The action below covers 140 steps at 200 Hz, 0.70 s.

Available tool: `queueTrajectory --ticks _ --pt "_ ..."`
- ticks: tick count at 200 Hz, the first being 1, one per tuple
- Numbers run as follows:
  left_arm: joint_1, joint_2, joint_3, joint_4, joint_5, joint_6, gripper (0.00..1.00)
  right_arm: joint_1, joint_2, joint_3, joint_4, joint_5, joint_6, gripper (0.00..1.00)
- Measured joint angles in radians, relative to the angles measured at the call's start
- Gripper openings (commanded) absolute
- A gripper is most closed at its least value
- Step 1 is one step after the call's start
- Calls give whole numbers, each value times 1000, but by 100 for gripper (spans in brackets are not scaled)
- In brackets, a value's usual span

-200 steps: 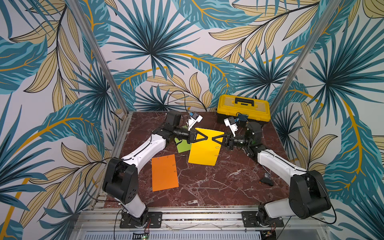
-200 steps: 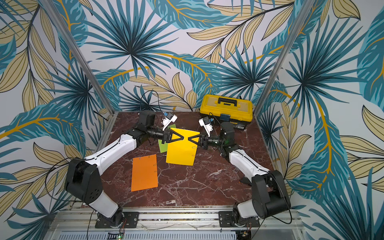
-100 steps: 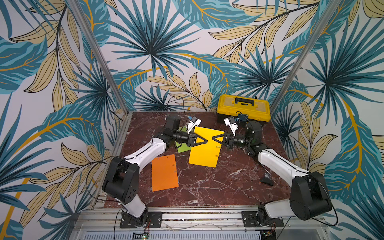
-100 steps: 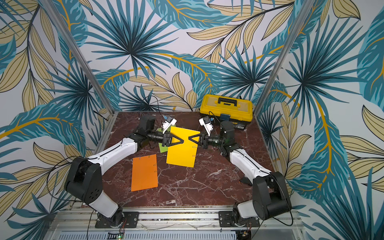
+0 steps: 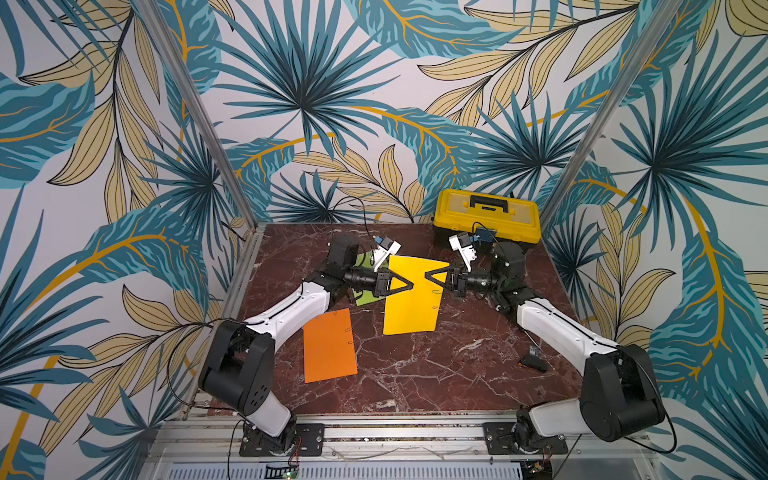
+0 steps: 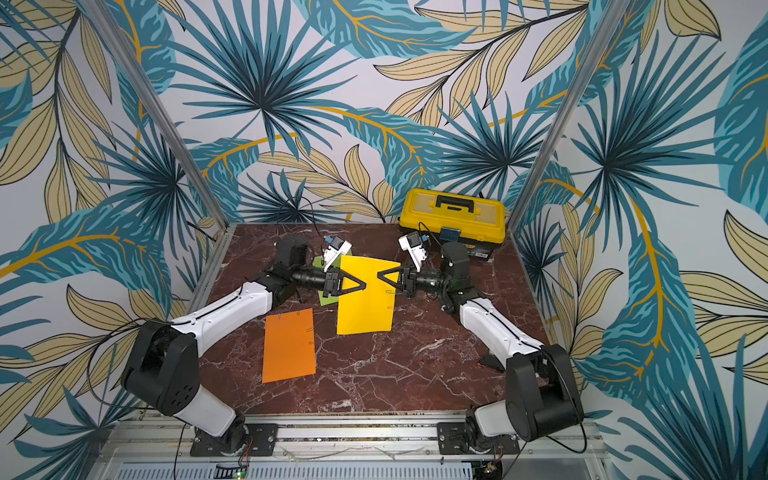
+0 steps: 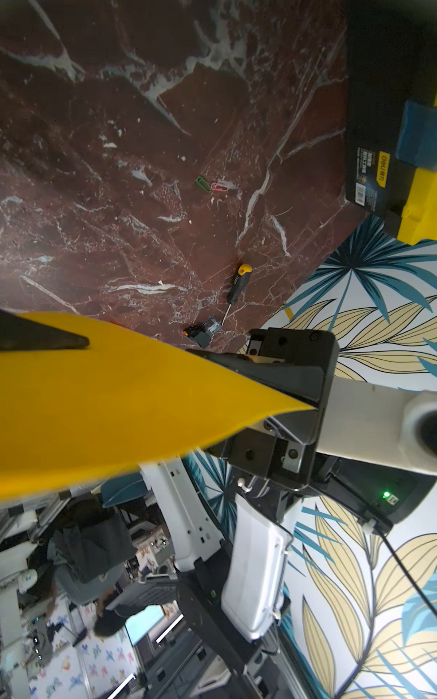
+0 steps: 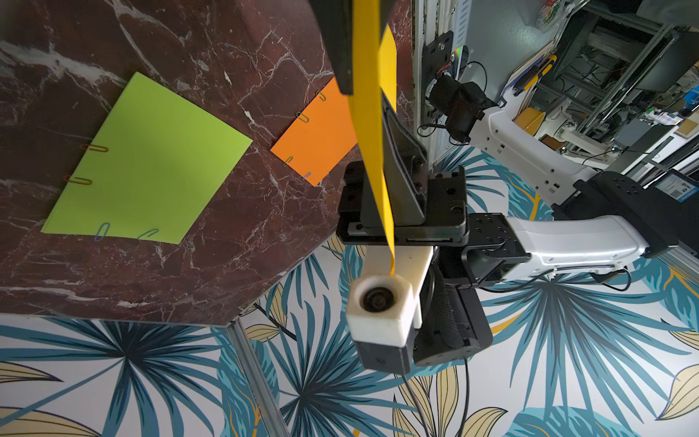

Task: Unclip the paperclips from the documents
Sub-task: Adjust the document.

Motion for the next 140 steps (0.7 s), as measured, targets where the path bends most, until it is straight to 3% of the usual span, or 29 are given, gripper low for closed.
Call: queueTrajectory --ticks 17,43,63,95,140 --pt "0 0 0 0 -8 0 0 0 0 0 -4 1 -2 4" --pt "0 0 0 0 -11 0 0 -1 0 5 -48 5 -23 32" --pt "5 0 0 0 -7 0 0 -3 -2 16 -98 5 -60 42" --pt "31 -14 -1 0 29 0 0 -9 -4 42 -182 -21 -117 48" --pt "75 -63 -17 1 84 -4 0 -10 -3 67 -259 -76 -166 49"
